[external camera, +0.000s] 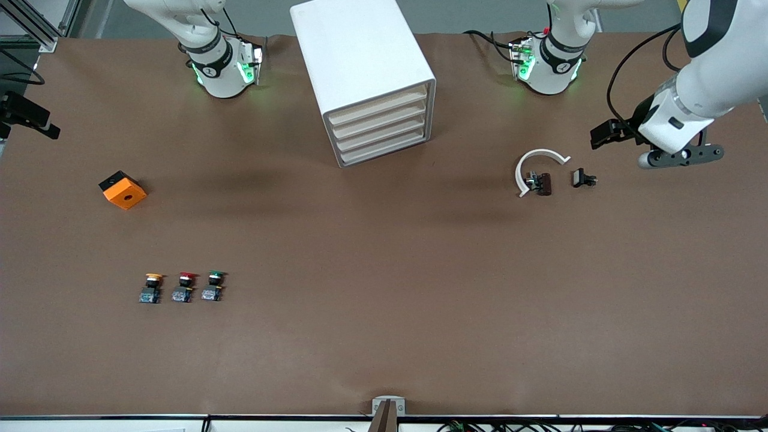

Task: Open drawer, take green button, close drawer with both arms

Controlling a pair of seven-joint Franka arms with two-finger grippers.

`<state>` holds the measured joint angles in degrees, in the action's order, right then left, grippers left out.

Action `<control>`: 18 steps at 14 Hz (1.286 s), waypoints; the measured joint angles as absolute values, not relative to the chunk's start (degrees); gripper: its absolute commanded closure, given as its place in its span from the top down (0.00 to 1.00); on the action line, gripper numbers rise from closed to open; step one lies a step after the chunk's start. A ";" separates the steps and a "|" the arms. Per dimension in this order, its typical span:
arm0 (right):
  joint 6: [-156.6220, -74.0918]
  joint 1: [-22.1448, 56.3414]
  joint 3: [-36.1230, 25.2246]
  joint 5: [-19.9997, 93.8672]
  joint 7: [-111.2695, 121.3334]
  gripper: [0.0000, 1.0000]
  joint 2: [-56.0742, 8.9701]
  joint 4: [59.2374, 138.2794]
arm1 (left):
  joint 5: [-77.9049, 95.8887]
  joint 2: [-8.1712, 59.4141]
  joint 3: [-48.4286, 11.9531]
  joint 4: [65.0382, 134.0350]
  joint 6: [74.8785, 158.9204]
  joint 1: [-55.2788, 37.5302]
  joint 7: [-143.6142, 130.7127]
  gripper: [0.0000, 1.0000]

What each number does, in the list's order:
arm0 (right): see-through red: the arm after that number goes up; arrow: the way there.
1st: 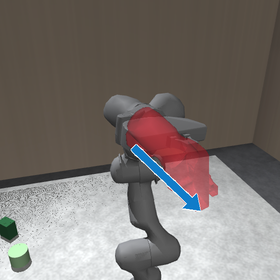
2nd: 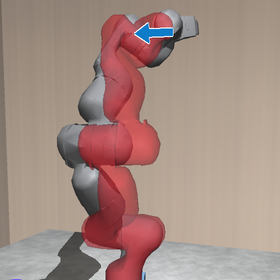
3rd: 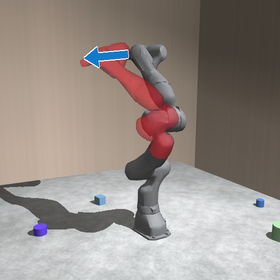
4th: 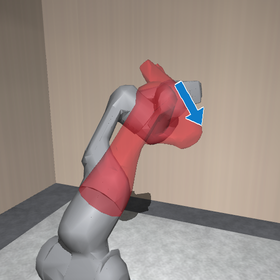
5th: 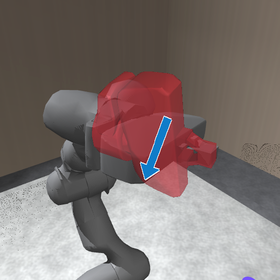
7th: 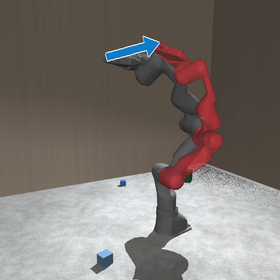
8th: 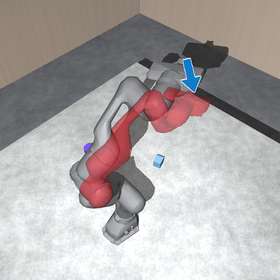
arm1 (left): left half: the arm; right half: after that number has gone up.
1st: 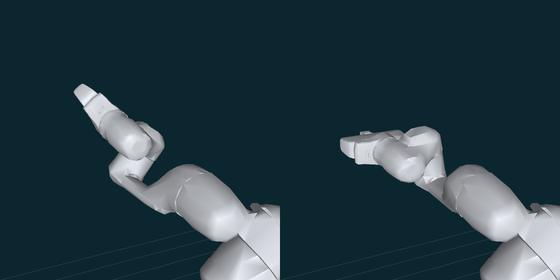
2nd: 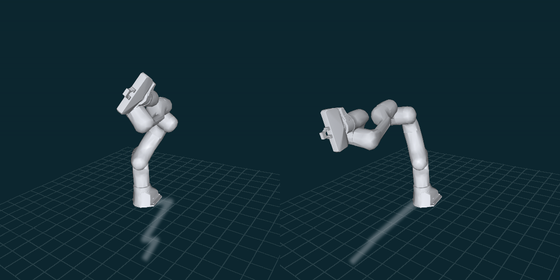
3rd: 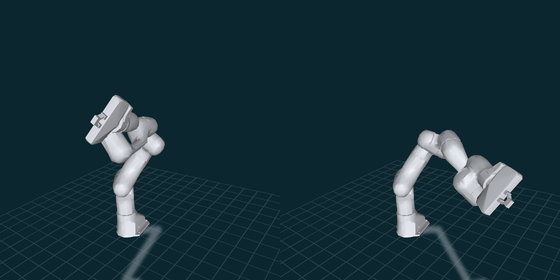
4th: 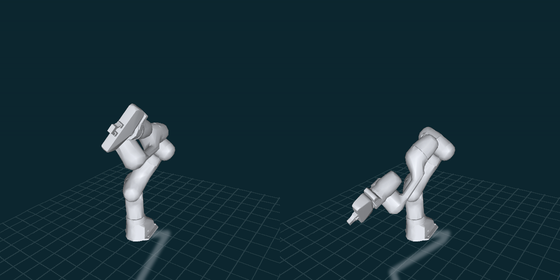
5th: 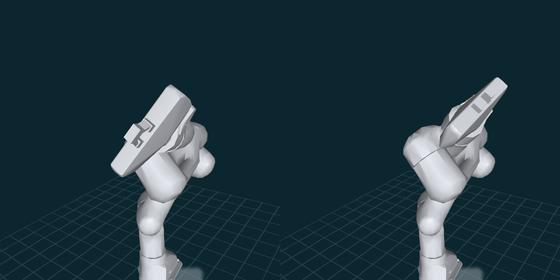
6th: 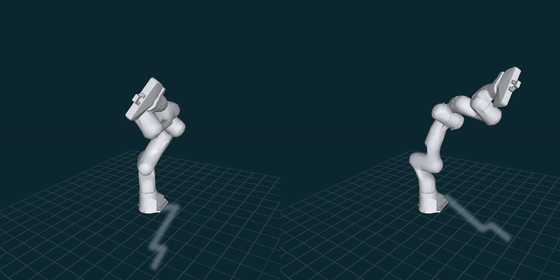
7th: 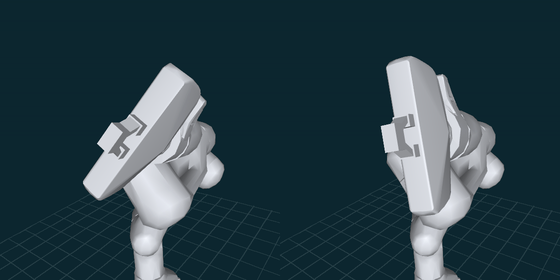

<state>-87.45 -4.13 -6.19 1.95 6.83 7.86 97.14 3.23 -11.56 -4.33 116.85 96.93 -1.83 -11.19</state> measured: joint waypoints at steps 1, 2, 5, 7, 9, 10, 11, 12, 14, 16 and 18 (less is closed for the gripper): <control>-87.18 -4.12 -6.01 1.95 6.83 1.00 7.89 97.18 | 3.23 -13.61 -4.33 119.46 99.08 -1.76 -11.19 1.00; -86.82 -4.11 -5.85 1.94 6.83 1.00 7.91 97.22 | 3.23 -15.45 -4.33 121.57 100.73 -1.69 -11.19 1.00; -86.99 -4.11 -5.80 0.99 6.83 1.00 7.94 97.29 | 3.23 -18.27 -4.31 122.96 104.02 -1.20 -11.19 1.00; -87.45 -4.11 -5.74 0.06 6.83 1.00 8.08 97.29 | 3.23 -18.11 -4.28 120.78 105.31 -0.26 -11.19 1.00; -87.91 -3.87 -5.52 -0.45 6.85 1.00 8.40 97.29 | 3.23 -16.73 -4.14 116.59 105.63 0.61 -11.18 1.00; -88.04 -3.65 -5.16 -0.51 6.85 1.00 8.57 97.29 | 3.23 -15.60 -3.91 114.05 105.62 0.78 -11.18 1.00; -88.09 -3.44 -4.73 -0.57 6.85 1.00 8.68 97.29 | 3.23 -14.36 -3.71 111.72 105.49 0.82 -11.18 1.00; -88.09 -3.30 -4.36 -0.63 6.83 1.00 8.74 97.29 | 3.23 -13.17 -3.63 109.97 105.18 0.82 -11.18 1.00; -88.09 -3.22 -4.12 -0.69 6.76 1.00 8.76 97.29 | 3.23 -11.06 -3.62 107.47 103.91 0.82 -11.18 1.00; -88.08 -3.23 -4.14 -0.69 6.54 1.00 8.76 97.29 | 3.23 -9.24 -3.62 104.71 101.49 0.82 -10.91 1.00; -88.05 -3.23 -4.14 -0.69 5.82 1.00 8.76 97.29 | 3.23 -7.57 -3.62 100.78 98.02 0.82 -10.05 1.00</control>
